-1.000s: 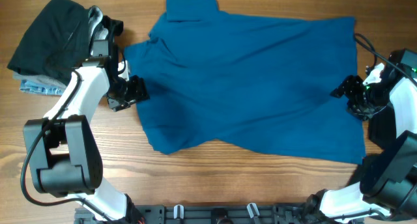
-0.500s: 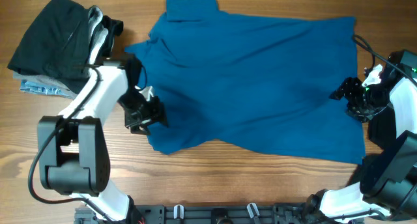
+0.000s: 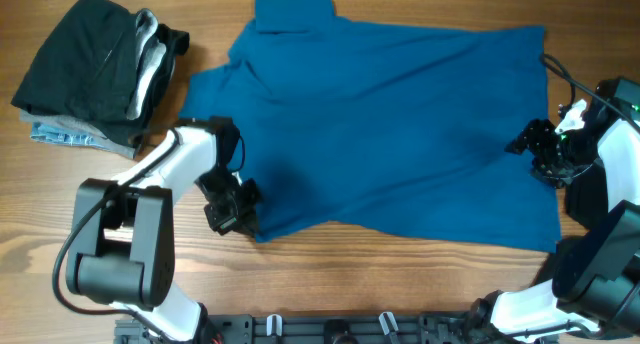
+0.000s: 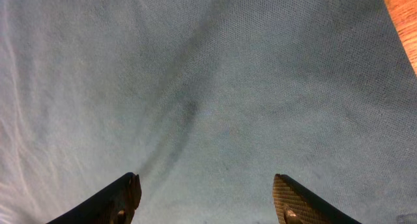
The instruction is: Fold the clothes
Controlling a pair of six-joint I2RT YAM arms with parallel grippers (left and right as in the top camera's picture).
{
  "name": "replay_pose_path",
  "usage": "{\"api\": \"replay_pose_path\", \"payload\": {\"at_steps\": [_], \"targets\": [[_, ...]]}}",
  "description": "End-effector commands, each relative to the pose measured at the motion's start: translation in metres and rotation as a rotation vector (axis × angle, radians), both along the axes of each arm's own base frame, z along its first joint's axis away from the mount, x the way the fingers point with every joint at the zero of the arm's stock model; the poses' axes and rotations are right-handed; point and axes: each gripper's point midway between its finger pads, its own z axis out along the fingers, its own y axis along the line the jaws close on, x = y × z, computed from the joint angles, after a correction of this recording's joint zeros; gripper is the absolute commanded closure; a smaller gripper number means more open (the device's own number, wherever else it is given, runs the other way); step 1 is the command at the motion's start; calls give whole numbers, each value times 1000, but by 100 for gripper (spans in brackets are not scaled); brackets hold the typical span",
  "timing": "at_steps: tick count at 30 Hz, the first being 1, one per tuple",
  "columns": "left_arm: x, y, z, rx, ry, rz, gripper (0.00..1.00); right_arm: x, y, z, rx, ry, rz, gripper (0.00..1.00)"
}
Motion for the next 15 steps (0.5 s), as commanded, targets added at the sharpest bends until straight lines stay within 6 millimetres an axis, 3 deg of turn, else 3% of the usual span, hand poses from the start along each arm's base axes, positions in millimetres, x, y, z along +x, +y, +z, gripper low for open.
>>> {"api": "replay_pose_path", "payload": {"at_steps": [1,4,5,6,7,8,12,13,15], "targets": [[51,-3,43,-31,-203,-45,96,2,-2,-3,-12,-3,16,30],[149,-13,42,-44,-610,-43,94,5,-3,-2,-13,-14,16,30],[165,-11,39,-6,-676,-56,84,4,-3,-2,-13,-13,16,30],[178,-8,34,43,-733,-73,58,4,-2,-3,-12,-11,16,30],[182,-10,31,55,-751,-89,47,3,-2,-3,-10,-5,17,30],[179,-11,31,46,-741,-106,45,1,-1,-3,-7,1,18,30],[134,-12,32,-14,-612,-237,49,0,-1,-3,-5,4,20,30],[119,-18,28,-41,-580,-317,51,1,-1,-3,-6,2,20,30],[110,-34,17,-62,-597,-408,46,1,-1,-3,-7,0,19,30]]}}
